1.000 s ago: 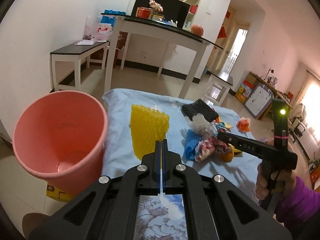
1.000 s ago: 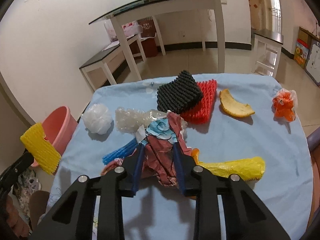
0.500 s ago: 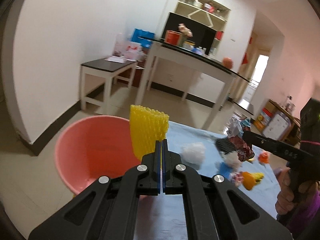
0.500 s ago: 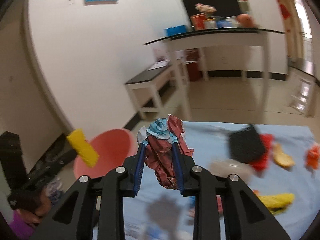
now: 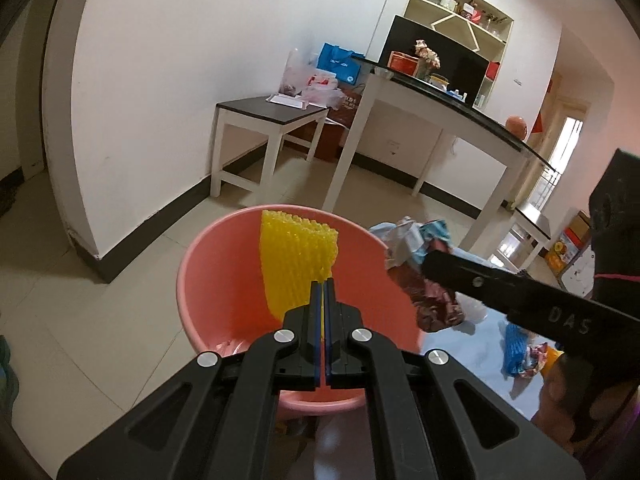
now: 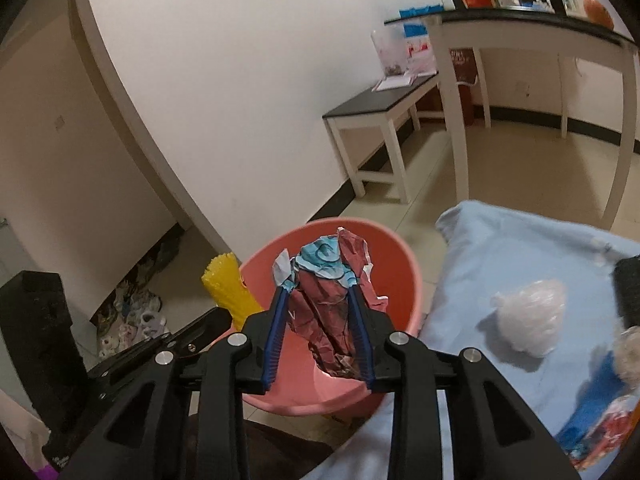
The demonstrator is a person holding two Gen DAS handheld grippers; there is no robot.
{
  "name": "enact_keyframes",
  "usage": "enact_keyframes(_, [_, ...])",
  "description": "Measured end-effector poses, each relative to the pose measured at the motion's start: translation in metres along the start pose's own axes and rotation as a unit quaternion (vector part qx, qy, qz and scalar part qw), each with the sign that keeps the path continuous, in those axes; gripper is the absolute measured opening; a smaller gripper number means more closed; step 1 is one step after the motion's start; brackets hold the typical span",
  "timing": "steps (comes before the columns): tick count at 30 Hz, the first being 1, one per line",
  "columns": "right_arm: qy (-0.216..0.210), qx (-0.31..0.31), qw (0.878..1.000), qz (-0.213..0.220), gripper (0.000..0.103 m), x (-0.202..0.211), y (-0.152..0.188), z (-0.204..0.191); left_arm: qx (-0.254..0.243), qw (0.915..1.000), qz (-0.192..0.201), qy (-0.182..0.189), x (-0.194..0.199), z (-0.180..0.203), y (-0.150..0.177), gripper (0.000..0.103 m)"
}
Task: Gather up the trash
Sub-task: 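Carry both items over the pink bucket and open both tools to drop them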
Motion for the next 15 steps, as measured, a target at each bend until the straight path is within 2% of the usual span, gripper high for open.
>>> enact_keyframes(3, [0.001, 0.005, 1.000, -0.006, 0.037, -0.003, 0.005, -0.003, -0.004, 1.0000, -0.004, -0.001, -0.001, -0.001, 0.004, 0.001])
enact_keyframes(6, [0.002, 0.011, 1.000, -0.006, 0.049, -0.004, 0.004, -0.003, 0.001, 0.9998, -0.018, -0.003, -0.007, -0.002, 0.006, 0.001])
enact_keyframes(11, [0.008, 0.018, 1.000, 0.001, 0.053, 0.001, 0.004, -0.001, 0.000, 0.9996, -0.027, -0.006, -0.009, -0.001, 0.006, 0.001])
enact_keyframes(12, [0.009, 0.018, 1.000, 0.004, 0.054, 0.004, 0.005, -0.001, -0.001, 0.9996, -0.028, -0.005, -0.008, 0.000, 0.007, 0.004])
enact_keyframes(13, [0.010, 0.017, 1.000, 0.006, 0.055, 0.009, 0.005, 0.000, -0.002, 0.9996, -0.028, -0.005, -0.007, 0.002, 0.007, 0.016])
enact_keyframes(15, [0.012, 0.015, 1.000, 0.010, 0.055, 0.015, 0.007, 0.003, 0.001, 0.9997, -0.023, 0.006, -0.003, 0.006, 0.006, 0.032])
Point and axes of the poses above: each gripper's, at about its wrist camera, not at the fingertips, and x roughly against the way its jaws point, z to its right, y to its underside, the point moved 5 cm from there along -x, roughly the way its jaws point, and after that the axes turned 4 degrees about x, right-handed, at the moved point
